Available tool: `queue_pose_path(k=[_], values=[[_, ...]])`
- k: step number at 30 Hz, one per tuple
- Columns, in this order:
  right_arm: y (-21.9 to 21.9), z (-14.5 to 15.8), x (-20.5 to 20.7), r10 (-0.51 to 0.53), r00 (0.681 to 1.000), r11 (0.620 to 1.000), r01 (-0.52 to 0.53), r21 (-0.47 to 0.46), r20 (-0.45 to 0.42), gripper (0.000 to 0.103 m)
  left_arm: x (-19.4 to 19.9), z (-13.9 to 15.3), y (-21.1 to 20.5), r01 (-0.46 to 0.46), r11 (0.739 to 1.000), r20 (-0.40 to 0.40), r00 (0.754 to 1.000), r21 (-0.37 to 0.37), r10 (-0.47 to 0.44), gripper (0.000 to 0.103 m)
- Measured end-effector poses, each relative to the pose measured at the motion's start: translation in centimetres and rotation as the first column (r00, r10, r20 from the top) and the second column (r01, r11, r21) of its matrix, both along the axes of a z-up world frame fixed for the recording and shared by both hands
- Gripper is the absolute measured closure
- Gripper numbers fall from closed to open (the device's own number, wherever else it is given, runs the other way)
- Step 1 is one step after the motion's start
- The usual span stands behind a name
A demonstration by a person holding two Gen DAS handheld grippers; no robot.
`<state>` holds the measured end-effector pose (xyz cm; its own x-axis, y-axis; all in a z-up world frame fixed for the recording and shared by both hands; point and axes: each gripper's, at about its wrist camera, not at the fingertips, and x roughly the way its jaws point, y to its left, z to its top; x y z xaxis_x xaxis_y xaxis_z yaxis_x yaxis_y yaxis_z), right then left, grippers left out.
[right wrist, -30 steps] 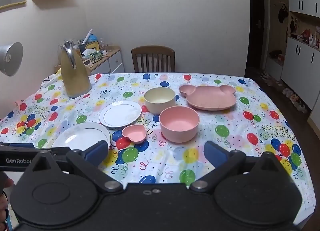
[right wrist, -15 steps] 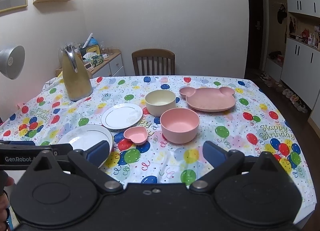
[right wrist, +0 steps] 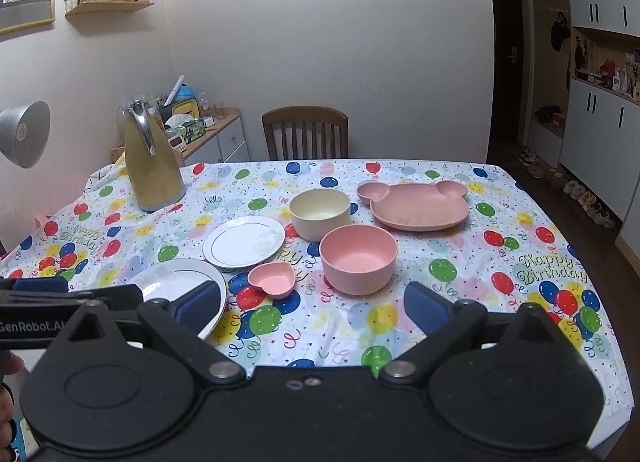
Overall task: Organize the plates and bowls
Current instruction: 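Move both tools toward the rim of the large white plate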
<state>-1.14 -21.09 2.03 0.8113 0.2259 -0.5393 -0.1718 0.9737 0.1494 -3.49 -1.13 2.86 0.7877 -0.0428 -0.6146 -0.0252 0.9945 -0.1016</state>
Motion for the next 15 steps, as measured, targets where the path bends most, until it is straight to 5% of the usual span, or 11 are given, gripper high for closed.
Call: queue_pose_path(k=[15], values=[[-0.02,0.25,-0.27,-0.007,1.000,1.000,0.007,-0.001,0.015,0.005,-0.54,0.54,-0.12,0.007,1.000,0.027,1.000,0.008,-0.007,0.000]])
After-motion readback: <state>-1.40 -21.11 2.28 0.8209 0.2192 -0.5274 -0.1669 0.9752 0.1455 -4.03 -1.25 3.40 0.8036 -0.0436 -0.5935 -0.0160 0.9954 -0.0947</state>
